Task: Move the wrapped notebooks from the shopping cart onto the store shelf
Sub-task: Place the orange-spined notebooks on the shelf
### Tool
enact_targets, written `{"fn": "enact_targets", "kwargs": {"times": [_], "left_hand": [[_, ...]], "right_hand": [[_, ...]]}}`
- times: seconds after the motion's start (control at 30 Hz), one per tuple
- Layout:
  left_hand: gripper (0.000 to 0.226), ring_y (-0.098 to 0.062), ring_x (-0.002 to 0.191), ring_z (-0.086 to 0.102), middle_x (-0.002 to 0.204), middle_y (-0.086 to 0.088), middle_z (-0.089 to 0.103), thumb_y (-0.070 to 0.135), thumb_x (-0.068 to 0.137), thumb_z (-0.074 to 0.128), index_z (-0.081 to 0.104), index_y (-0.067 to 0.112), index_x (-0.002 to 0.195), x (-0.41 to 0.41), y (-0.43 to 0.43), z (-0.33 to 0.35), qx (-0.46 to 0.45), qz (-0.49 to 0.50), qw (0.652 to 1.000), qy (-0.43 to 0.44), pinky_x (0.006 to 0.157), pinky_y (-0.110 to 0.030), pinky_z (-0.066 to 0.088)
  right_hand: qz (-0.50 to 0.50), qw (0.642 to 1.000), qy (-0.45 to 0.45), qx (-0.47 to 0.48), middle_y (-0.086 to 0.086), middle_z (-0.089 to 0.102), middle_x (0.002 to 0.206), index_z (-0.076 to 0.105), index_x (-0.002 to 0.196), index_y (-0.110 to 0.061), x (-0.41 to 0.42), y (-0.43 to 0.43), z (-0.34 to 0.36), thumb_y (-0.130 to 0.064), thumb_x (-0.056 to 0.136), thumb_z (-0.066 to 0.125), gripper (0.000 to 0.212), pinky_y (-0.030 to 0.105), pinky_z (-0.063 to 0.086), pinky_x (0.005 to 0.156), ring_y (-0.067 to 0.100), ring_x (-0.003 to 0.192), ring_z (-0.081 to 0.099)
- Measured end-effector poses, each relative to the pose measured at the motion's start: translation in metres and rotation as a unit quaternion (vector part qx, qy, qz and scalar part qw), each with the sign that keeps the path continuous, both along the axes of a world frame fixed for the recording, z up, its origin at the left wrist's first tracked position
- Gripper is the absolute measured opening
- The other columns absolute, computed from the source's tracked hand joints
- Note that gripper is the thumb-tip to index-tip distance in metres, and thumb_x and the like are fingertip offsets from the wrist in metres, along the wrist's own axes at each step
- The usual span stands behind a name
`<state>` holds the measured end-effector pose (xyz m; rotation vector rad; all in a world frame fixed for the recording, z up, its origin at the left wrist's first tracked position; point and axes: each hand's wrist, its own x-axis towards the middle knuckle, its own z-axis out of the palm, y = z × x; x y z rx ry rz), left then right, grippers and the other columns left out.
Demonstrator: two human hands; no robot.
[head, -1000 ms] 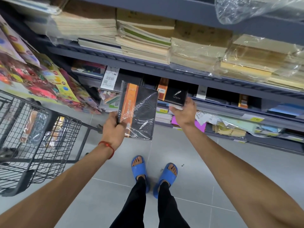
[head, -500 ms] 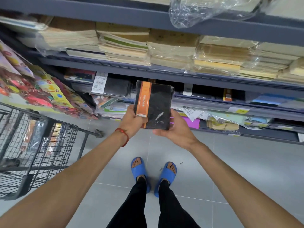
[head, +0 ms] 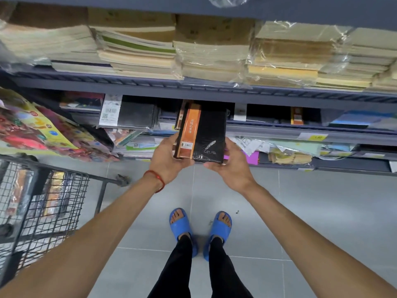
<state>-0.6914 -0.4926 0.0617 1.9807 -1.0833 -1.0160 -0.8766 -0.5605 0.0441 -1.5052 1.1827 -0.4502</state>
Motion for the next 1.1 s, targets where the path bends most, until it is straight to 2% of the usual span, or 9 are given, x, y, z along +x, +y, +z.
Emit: {"fn": "enact_targets", "kwargs": {"times": [0.1,0.23,0.3,0.4,0.63,0.8,0.93,1.03,1.1], "left_hand": [[0.066,-0.018,0.124,0.048,0.117,0.013,0.053,0.016,0.068,0.088,0.060,0.022,0.128,0.000,0.003,-0.014,-0.031,0.011,0.998,-0.054,0.108,-0.032,0.040],[0.068,-0.014,0.144,0.031,0.145,0.004,0.046,0.024,0.077,0.082,0.053,0.020,0.139,0.007,-0.003,-0.032,-0.023,-0.008,0.996,-0.083,0.117,-0.023,0.025],[0.067,-0.015,0.133,0.049,0.139,0.000,0.057,0.021,0.079,0.080,0.051,0.021,0.139,0.011,-0.009,-0.036,-0.030,-0.010,0.998,-0.059,0.113,-0.033,0.039],[0.057,-0.006,0.101,0.065,0.108,0.008,0.069,0.011,0.080,0.075,0.055,0.023,0.132,0.016,-0.017,-0.036,-0.057,0.001,0.998,-0.027,0.097,-0.031,0.051],[0.063,-0.011,0.105,0.064,0.118,0.006,0.066,0.013,0.078,0.081,0.057,0.021,0.135,0.025,-0.038,-0.055,-0.081,0.057,0.995,-0.029,0.101,-0.029,0.049],[0.070,-0.013,0.107,0.064,0.131,-0.001,0.058,0.006,0.078,0.080,0.050,0.012,0.141,0.028,-0.058,-0.064,-0.075,0.119,0.990,-0.018,0.077,0.003,0.041],[0.068,-0.018,0.094,0.069,0.120,-0.007,0.065,0.004,0.077,0.080,0.053,0.012,0.139,0.031,-0.072,-0.070,-0.079,0.122,0.989,-0.026,0.073,-0.004,0.049],[0.051,-0.011,0.093,0.064,0.110,-0.003,0.069,0.009,0.075,0.082,0.063,0.014,0.122,0.032,-0.075,-0.066,-0.077,0.088,0.991,-0.071,0.087,-0.026,0.055],[0.052,-0.014,0.097,0.064,0.114,-0.004,0.066,0.011,0.075,0.083,0.063,0.014,0.123,0.032,-0.073,-0.063,-0.072,0.076,0.989,-0.101,0.092,-0.022,0.048]], "right_hand": [[-0.020,1.000,0.013,-0.020,-0.003,0.055,0.127,0.055,0.134,-0.027,0.006,0.002,-0.007,-0.010,0.074,0.088,0.071,0.031,0.051,0.103,0.005,0.116,0.057],[-0.047,0.997,0.015,-0.061,-0.006,0.057,0.128,0.055,0.132,-0.027,0.018,-0.002,-0.018,-0.011,0.074,0.086,0.068,0.042,0.048,0.107,0.014,0.122,0.056],[-0.055,0.996,0.014,-0.070,-0.006,0.058,0.128,0.054,0.135,-0.026,0.024,-0.005,-0.022,-0.011,0.076,0.085,0.069,0.042,0.048,0.107,0.014,0.121,0.057],[-0.062,0.995,0.020,-0.077,-0.004,0.059,0.128,0.053,0.138,-0.024,0.032,-0.011,-0.031,-0.011,0.076,0.085,0.071,0.041,0.049,0.105,0.014,0.120,0.059],[-0.086,0.989,0.051,-0.108,-0.001,0.058,0.139,0.044,0.149,-0.022,0.050,-0.033,-0.043,-0.013,0.082,0.082,0.078,0.042,0.046,0.110,0.015,0.128,0.056],[-0.124,0.982,0.083,-0.118,0.007,0.053,0.147,0.045,0.149,-0.010,0.063,-0.050,-0.048,-0.016,0.082,0.082,0.076,0.040,0.039,0.116,0.021,0.137,0.049],[-0.129,0.975,0.116,-0.138,0.010,0.050,0.151,0.043,0.149,-0.006,0.071,-0.056,-0.046,-0.016,0.086,0.079,0.073,0.035,0.036,0.118,0.022,0.141,0.045],[-0.127,0.971,0.144,-0.145,0.010,0.052,0.148,0.044,0.149,-0.006,0.072,-0.058,-0.048,-0.014,0.086,0.079,0.072,0.034,0.037,0.117,0.023,0.140,0.044],[-0.125,0.969,0.155,-0.143,0.009,0.053,0.147,0.044,0.149,-0.006,0.071,-0.053,-0.048,-0.014,0.086,0.078,0.072,0.036,0.039,0.116,0.024,0.137,0.047]]}}
